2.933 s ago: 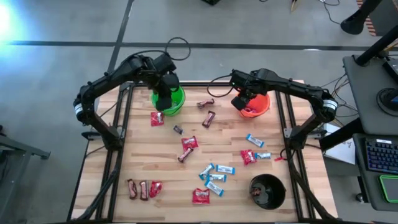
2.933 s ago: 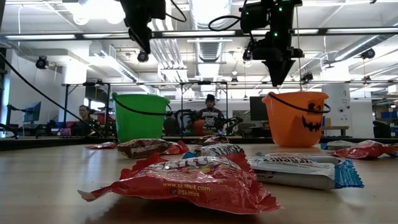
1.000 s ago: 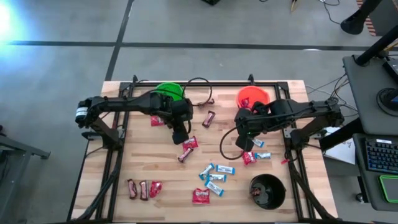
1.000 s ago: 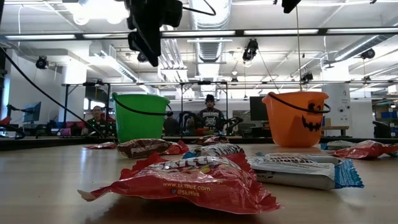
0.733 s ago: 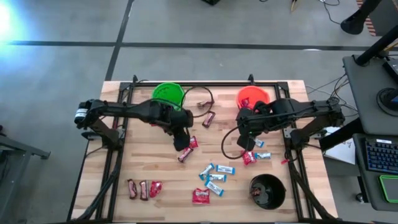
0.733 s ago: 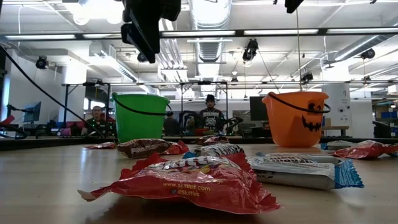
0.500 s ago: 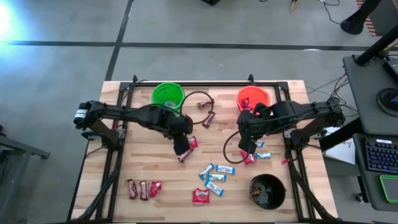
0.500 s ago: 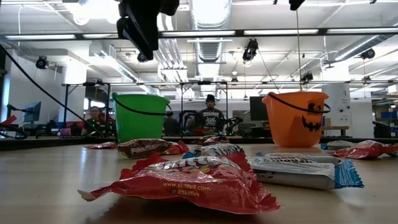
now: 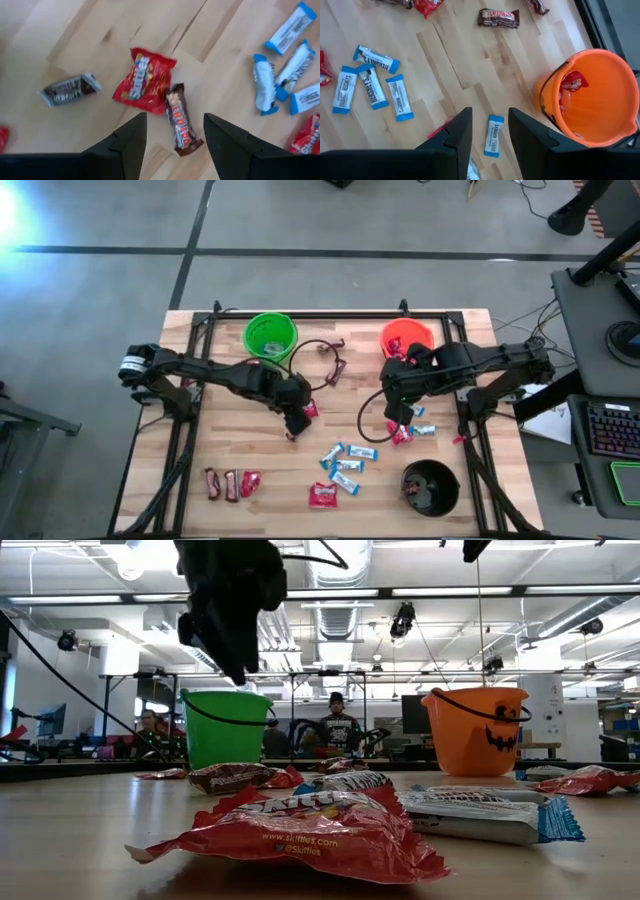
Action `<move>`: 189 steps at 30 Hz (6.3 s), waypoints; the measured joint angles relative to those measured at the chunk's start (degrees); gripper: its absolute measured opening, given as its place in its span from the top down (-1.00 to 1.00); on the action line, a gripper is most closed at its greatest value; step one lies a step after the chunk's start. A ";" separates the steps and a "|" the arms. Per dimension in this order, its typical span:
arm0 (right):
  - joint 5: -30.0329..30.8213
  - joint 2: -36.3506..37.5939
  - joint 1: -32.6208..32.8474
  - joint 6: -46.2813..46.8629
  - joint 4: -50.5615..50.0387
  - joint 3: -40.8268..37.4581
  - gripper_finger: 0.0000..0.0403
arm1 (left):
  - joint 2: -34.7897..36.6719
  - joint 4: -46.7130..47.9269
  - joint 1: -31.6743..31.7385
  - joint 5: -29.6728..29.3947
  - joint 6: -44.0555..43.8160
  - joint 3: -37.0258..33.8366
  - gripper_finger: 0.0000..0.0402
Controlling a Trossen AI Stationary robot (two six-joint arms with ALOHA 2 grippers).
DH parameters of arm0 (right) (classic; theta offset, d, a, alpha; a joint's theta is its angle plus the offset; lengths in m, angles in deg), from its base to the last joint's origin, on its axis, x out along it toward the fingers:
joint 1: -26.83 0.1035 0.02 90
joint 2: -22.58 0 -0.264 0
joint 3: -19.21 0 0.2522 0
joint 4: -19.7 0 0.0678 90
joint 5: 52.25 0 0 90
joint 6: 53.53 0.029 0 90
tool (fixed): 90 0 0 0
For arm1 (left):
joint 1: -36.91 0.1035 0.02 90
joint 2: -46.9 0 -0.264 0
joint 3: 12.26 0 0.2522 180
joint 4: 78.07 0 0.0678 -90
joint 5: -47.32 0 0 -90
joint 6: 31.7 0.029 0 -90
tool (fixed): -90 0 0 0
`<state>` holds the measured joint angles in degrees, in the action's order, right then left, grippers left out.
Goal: Sort candy
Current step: Put the brown candy into the black bucket
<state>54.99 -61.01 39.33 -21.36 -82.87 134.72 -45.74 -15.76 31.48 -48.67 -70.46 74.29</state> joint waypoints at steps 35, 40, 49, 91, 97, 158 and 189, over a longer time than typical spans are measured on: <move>0.94 0.04 -0.02 -6.03 -0.56 0.00 0.32 | -8.72 -8.58 -2.40 12.70 -6.17 -6.90 0.11; 0.92 0.04 -0.02 -6.26 -0.65 0.00 0.33 | -10.28 -8.59 -2.41 12.68 -6.95 -6.90 0.11; 0.85 0.04 -0.02 -6.26 -0.73 0.00 0.34 | -13.12 -8.75 -2.40 12.01 -7.43 -6.90 0.11; 0.35 0.11 -0.02 -6.26 -0.94 0.02 0.46 | -14.87 5.17 -2.40 20.00 11.68 6.78 0.96; 0.23 0.11 -0.02 -6.23 -0.84 0.02 0.56 | -14.84 16.83 -2.40 14.25 18.34 14.24 0.95; -0.57 -5.44 -0.52 -9.63 29.71 -1.41 0.90 | -2.61 33.60 0.59 -3.94 38.25 35.62 0.95; -0.68 -5.35 -0.52 -11.74 37.32 2.03 0.28 | 1.04 5.46 0.68 -3.51 38.65 23.50 0.94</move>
<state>54.31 -66.37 38.80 -33.10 -45.55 136.76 -44.69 -10.30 32.16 -52.18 -31.81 97.79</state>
